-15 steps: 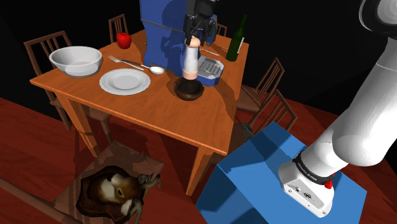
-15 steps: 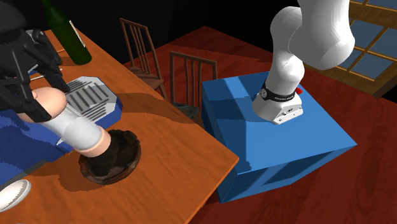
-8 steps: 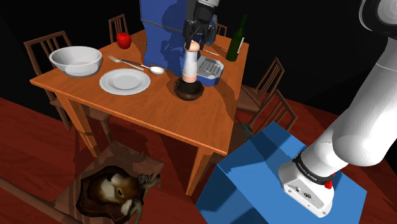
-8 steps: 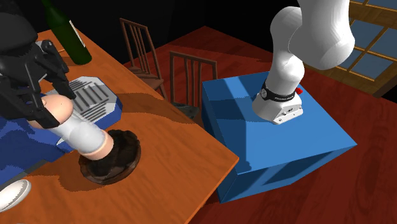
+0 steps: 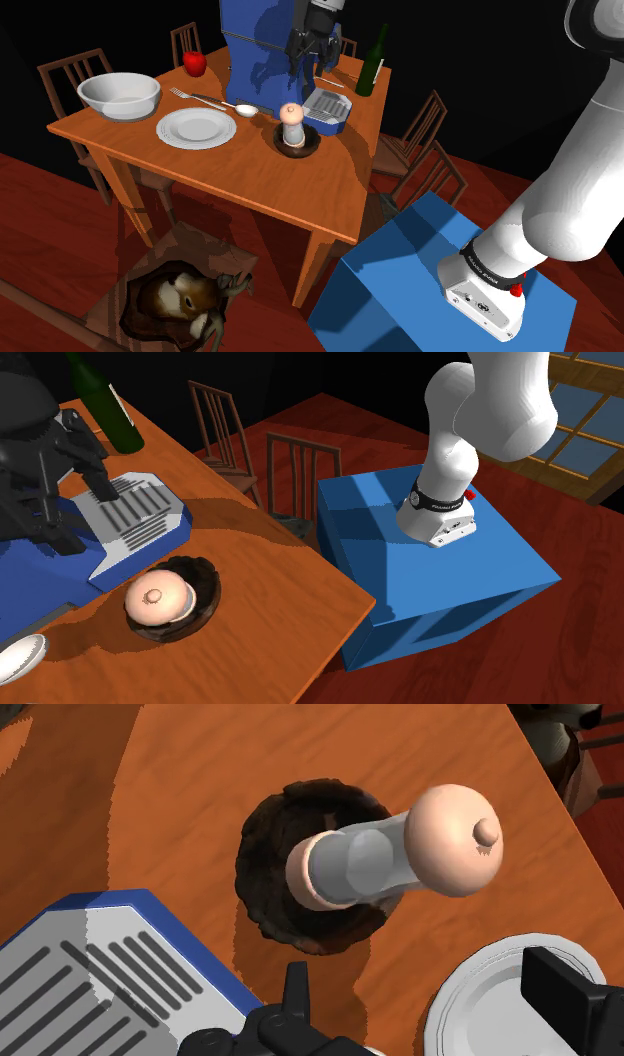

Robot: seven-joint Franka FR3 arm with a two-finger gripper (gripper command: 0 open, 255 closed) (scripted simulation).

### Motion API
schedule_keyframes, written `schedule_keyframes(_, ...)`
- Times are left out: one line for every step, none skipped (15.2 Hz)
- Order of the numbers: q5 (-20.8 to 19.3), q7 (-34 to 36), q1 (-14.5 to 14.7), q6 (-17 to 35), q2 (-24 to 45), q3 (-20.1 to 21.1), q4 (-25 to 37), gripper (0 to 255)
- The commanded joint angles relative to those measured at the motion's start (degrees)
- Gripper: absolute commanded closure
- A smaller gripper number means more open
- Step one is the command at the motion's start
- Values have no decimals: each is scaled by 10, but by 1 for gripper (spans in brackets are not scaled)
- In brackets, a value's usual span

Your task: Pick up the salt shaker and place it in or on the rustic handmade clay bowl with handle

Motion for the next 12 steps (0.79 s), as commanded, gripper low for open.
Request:
schedule_keyframes(0,0,0,0,0,0,0,0)
schedule_keyframes(0,1,-1,-19,-1,-1,17,0)
schedule_keyframes(-1,1,-3,-38,-1,-1,36,0)
schedule_keyframes(-1,2,-4,-57,-1,-2,56,0)
schedule_keyframes(-1,2,-5,-73,0,-3,72,0)
schedule_keyframes(-1,2,-5,-73,0,-3,72,0)
schedule_keyframes(-1,2,-5,-73,0,-3,72,0)
schedule_keyframes(-1,2,-5,-73,0,-3,72,0)
schedule_keyframes(-1,2,-5,-73,0,-3,72,0)
schedule_keyframes(-1,2,-5,-73,0,-3,72,0)
schedule_keyframes(-1,2,-5,-73,0,-3,72,0)
schedule_keyframes(-1,2,-5,-73,0,-3,72,0)
